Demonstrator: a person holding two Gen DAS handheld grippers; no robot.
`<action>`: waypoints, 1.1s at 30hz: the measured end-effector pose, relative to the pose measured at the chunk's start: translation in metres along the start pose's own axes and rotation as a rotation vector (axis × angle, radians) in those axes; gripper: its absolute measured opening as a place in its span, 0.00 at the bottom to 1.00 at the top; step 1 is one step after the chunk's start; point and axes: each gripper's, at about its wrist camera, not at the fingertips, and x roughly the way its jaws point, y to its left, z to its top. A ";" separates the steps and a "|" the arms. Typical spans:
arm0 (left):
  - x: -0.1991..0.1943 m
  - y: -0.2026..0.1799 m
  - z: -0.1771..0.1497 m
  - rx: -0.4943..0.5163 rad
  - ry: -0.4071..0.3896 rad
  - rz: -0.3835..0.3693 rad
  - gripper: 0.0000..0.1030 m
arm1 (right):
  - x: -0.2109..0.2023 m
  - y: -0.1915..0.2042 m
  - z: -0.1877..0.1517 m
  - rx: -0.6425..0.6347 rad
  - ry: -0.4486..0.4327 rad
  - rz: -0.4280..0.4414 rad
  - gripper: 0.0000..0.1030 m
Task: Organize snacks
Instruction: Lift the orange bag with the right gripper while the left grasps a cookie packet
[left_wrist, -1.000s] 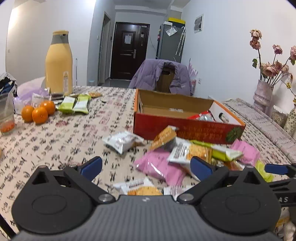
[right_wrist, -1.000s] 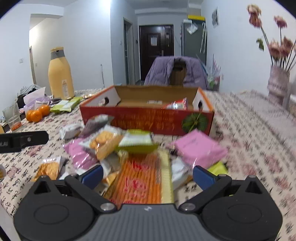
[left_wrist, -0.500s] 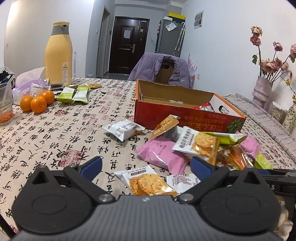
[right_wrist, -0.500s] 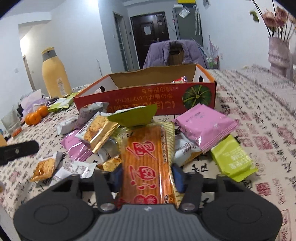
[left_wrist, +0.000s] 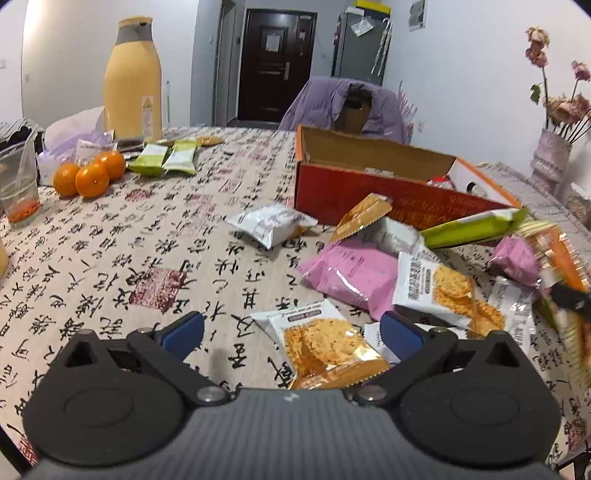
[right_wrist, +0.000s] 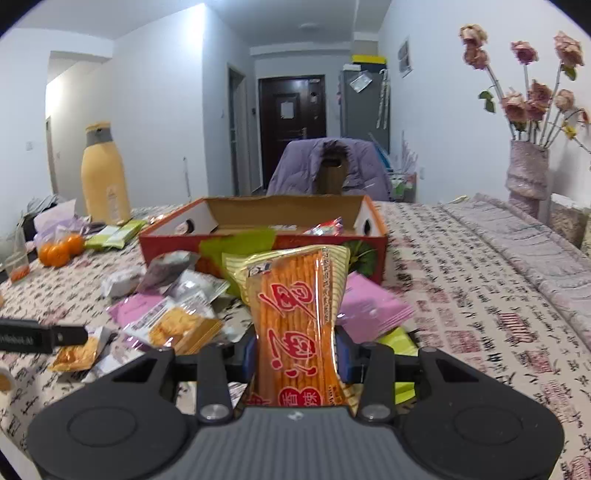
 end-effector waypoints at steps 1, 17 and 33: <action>0.004 -0.001 0.000 -0.001 0.009 0.008 1.00 | -0.002 -0.002 0.001 0.006 -0.006 -0.004 0.39; 0.032 -0.020 -0.002 0.005 0.047 0.149 0.81 | -0.003 -0.016 0.001 0.030 -0.020 -0.013 0.40; 0.011 -0.027 0.004 0.051 -0.020 0.081 0.42 | 0.001 -0.014 0.000 0.025 -0.012 0.011 0.40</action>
